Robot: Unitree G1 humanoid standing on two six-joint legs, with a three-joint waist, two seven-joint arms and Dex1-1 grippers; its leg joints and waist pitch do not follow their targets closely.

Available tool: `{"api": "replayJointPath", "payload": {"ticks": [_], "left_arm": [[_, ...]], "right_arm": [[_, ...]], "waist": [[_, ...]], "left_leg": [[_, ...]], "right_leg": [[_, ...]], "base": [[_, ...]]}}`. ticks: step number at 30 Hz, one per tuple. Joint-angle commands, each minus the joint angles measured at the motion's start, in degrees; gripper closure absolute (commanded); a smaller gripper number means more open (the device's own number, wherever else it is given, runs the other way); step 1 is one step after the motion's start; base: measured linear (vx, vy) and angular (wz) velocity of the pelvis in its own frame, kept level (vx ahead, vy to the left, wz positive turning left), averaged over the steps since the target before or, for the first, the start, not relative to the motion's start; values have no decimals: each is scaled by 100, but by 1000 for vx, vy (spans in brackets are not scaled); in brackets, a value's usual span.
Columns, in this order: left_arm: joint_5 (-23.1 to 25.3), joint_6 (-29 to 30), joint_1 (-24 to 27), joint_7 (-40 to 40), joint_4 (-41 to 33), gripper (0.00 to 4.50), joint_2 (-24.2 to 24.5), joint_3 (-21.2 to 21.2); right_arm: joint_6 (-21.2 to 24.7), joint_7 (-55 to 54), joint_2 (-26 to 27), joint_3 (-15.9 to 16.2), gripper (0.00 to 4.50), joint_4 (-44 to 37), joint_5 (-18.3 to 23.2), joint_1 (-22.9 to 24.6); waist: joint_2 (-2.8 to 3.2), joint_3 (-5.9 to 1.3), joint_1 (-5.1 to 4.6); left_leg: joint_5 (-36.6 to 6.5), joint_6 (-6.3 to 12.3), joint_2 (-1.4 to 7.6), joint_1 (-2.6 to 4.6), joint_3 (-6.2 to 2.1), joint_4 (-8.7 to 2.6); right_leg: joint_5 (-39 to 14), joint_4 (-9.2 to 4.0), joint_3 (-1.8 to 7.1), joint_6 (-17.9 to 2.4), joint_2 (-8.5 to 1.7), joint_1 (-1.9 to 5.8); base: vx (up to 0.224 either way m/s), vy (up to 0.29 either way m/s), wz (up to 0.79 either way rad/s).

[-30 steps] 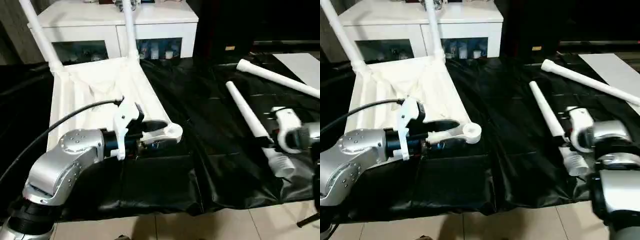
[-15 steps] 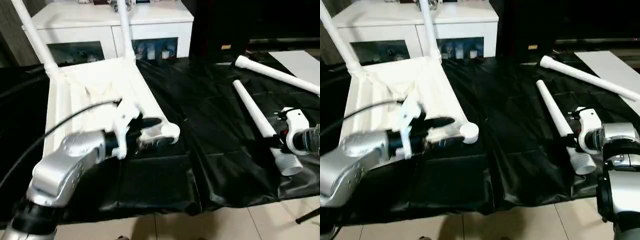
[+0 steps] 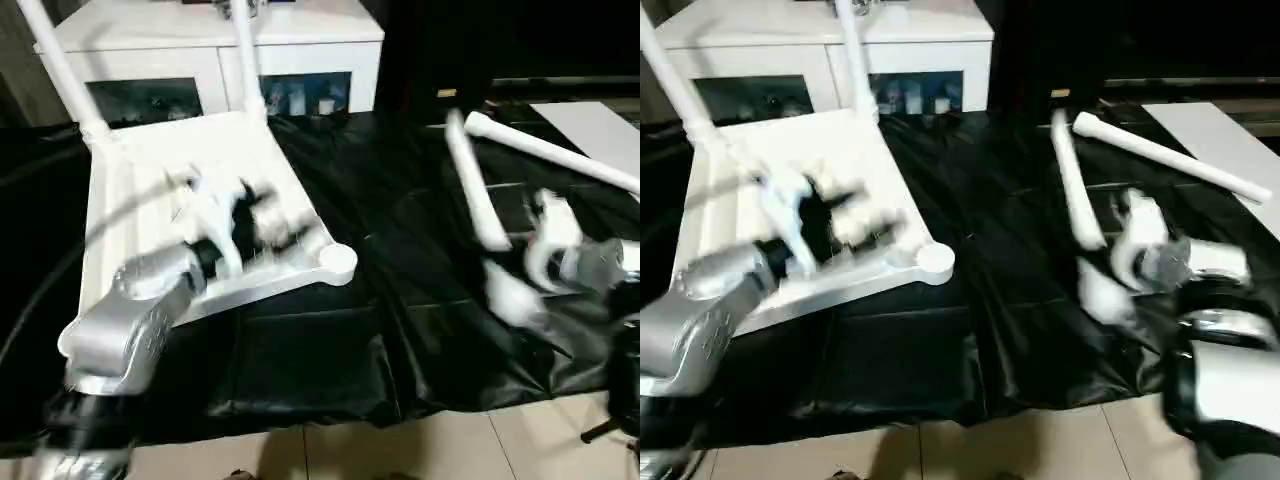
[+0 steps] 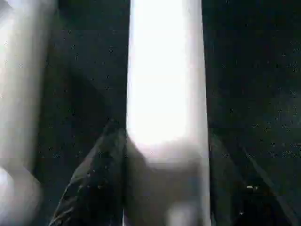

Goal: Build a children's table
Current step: Insert table leg to table base

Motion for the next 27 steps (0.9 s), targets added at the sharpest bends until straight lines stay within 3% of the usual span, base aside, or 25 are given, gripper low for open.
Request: {"api": "replayJointPath", "payload": {"ticks": [1, 3, 4, 5, 7, 11, 12, 13, 14, 15, 16, 17, 18, 20, 22, 24, 27], "left_arm": [[-287, 132, -162, 341, 37, 0, -148, 178], [-666, 323, -341, 367, 79, 0, -373, 300], [-963, 512, -485, 322, 133, 0, -521, 358], [-963, 512, -485, 322, 133, 0, -521, 358], [-1501, 936, -798, 132, 242, 0, -760, 403], [-1609, 1045, -1125, 110, 399, 0, -935, 425], [-1635, 1097, -1174, 59, 415, 0, -915, 364], [-1741, 1159, -1208, 1, 397, 0, -919, 345], [-1767, 1171, -1213, -6, 391, 0, -924, 351], [-1811, 1193, -1221, -16, 382, 0, -933, 360], [-1891, 1248, -1239, -5, 354, 0, -938, 384], [-1990, 1316, -1251, -1, 311, 0, -944, 406], [-1992, 1318, -1251, -1, 310, 0, -944, 406], [-2028, 1416, -1264, -13, 256, 0, -927, 370], [-2070, 1460, -1271, -12, 273, 0, -966, 370], [-2115, 1507, -1287, -37, 326, 0, -1024, 331], [-2069, 1503, -1295, -86, 367, 0, -1027, 248]], "right_arm": [[-61, 187, 113, -210, 266, -556, 396, -152], [491, 926, 338, -51, 266, -1311, 753, 25], [922, 1439, 497, 114, 266, -2002, 1104, 252], [922, 1439, 497, 114, 267, -2002, 1104, 252], [1491, 2180, 699, 558, 267, -3253, 1761, 736], [1700, 2290, 808, 776, 267, -3842, 2215, 1008], [1745, 2344, 820, 864, 267, -3998, 2266, 1087], [1799, 2379, 842, 908, 267, -4120, 2253, 1133], [1813, 2382, 848, 907, 267, -4140, 2246, 1138], [1837, 2388, 857, 905, 267, -4173, 2233, 1147], [1900, 2377, 878, 891, 267, -4264, 2213, 1176], [1957, 2353, 886, 895, 267, -4369, 2231, 1219], [1959, 2353, 886, 895, 267, -4371, 2232, 1220], [2024, 2317, 872, 962, 267, -4530, 2314, 1282], [2017, 2294, 854, 1037, 267, -4586, 2337, 1310], [1973, 2274, 819, 1209, 267, -4691, 2270, 1374], [1938, 2295, 811, 1310, 267, -4750, 2193, 1396]], "waist": [[-166, -506, 64], [-165, -507, 93], [-177, -508, 149], [-164, -528, 175], [-133, -528, 250], [-186, -498, 331], [-172, -477, 346], [-114, -458, 361], [-143, -449, 352], [-143, -449, 352], [-106, -455, 350], [-134, -455, 343], [-138, -455, 350], [-82, -460, 348], [-104, -464, 334], [-50, -470, 325], [-78, -473, 298]], "left_leg": [[-931, 280, 2, 73, 59, -319], [-848, 352, 0, 75, 65, -314], [-609, 477, -19, 69, 78, -306], [-520, 528, 6, 73, 60, -307], [-482, 559, 28, 112, 65, -304], [-769, 380, 45, 130, 71, -342], [-932, 263, 42, 146, 63, -363], [-1103, 125, 42, 158, 51, -381], [-1211, 20, 33, 149, 41, -406], [-1211, 20, 33, 149, 41, -406], [-1256, -95, 26, 139, 23, -415], [-1263, -118, 20, 140, 28, -414], [-1239, -128, 17, 135, 26, -418], [-1208, -151, 14, 120, 12, -421], [-1228, -159, 9, 117, 14, -420], [-1186, -187, 3, 109, 3, -416], [-1188, -179, -2, 98, -3, -420]], "right_leg": [[-967, -394, 46, -1314, -149, 301], [-802, -380, 49, -1359, -141, 308], [-410, -350, 64, -1397, -111, 343], [-247, -325, 63, -1430, -135, 351], [-25, -319, 58, -1490, -122, 342], [-556, -385, 57, -1492, -164, 303], [-891, -416, 65, -1387, -178, 288], [-1194, -442, 68, -1236, -182, 271], [-1424, -469, 66, -1101, -184, 283], [-1424, -469, 66, -1101, -184, 283], [-1552, -473, 70, -973, -196, 283], [-1571, -493, 74, -920, -188, 275], [-1552, -488, 75, -900, -187, 285], [-1508, -480, 71, -862, -187, 286], [-1458, -495, 68, -859, -178, 286], [-1376, -477, 64, -880, -177, 296], [-1288, -481, 60, -896, -166, 311]], "base": [[0, 0, 0], [0, 0, 0], [0, 0, 0], [0, 0, 0], [0, 0, 0], [0, 0, 0], [0, 0, 0], [0, 0, 0], [0, 0, 0], [0, 0, 0], [0, 0, 0], [0, 0, 0], [0, 0, 0], [0, 0, 0], [0, 0, 0], [0, 0, 0], [0, 0, 0]]}}
